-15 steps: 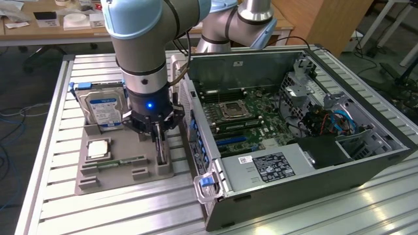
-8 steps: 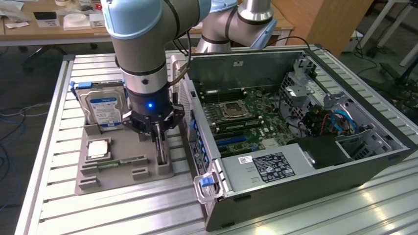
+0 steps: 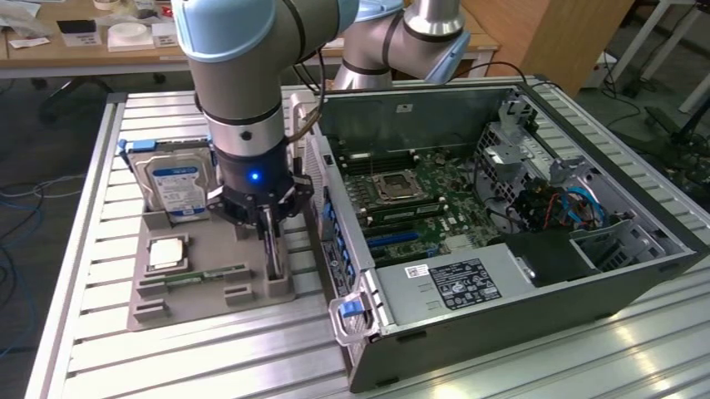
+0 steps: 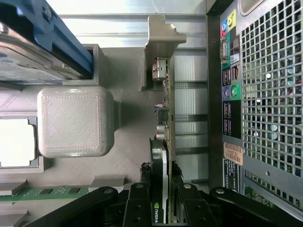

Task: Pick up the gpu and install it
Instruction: 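Pick up the gpu and move the gpu toward the slot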

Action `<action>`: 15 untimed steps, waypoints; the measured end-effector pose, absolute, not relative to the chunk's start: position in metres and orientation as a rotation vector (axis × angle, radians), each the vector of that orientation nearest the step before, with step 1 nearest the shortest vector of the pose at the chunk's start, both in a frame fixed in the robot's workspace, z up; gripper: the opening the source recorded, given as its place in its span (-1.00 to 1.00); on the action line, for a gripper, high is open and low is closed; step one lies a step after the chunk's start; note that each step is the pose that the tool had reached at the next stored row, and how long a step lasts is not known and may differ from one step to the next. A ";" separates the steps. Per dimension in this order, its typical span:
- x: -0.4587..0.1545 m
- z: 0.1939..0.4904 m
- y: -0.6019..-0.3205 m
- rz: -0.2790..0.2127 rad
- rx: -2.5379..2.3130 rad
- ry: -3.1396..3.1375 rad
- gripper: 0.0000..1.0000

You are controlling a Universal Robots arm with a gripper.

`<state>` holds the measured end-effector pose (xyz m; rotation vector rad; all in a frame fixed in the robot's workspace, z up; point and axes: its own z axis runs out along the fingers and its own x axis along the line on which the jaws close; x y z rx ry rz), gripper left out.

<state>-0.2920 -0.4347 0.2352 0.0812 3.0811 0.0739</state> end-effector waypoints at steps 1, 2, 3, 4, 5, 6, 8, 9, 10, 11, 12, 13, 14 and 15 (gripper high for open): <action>-0.292 0.237 -0.435 0.074 0.081 3.081 -0.47; -0.292 0.240 -0.435 0.074 0.081 3.081 -0.47; -0.292 0.243 -0.435 0.075 0.081 3.081 -0.47; -0.292 0.246 -0.435 0.076 0.081 3.081 -0.47; -0.292 0.248 -0.435 0.076 0.081 3.081 -0.47; -0.292 0.251 -0.435 0.076 0.081 3.081 -0.47; -0.292 0.256 -0.435 0.077 0.080 3.081 -0.47; -0.292 0.259 -0.435 0.078 0.080 3.081 -0.47; -0.292 0.262 -0.435 0.078 0.080 3.081 -0.47; -0.292 0.265 -0.435 0.079 0.080 3.081 -0.47; -0.292 0.268 -0.435 0.079 0.080 3.081 -0.47; -0.292 0.270 -0.435 0.079 0.080 3.081 -0.47; -0.292 0.273 -0.435 0.079 0.080 3.081 -0.47; -0.292 0.276 -0.435 0.079 0.080 3.081 -0.47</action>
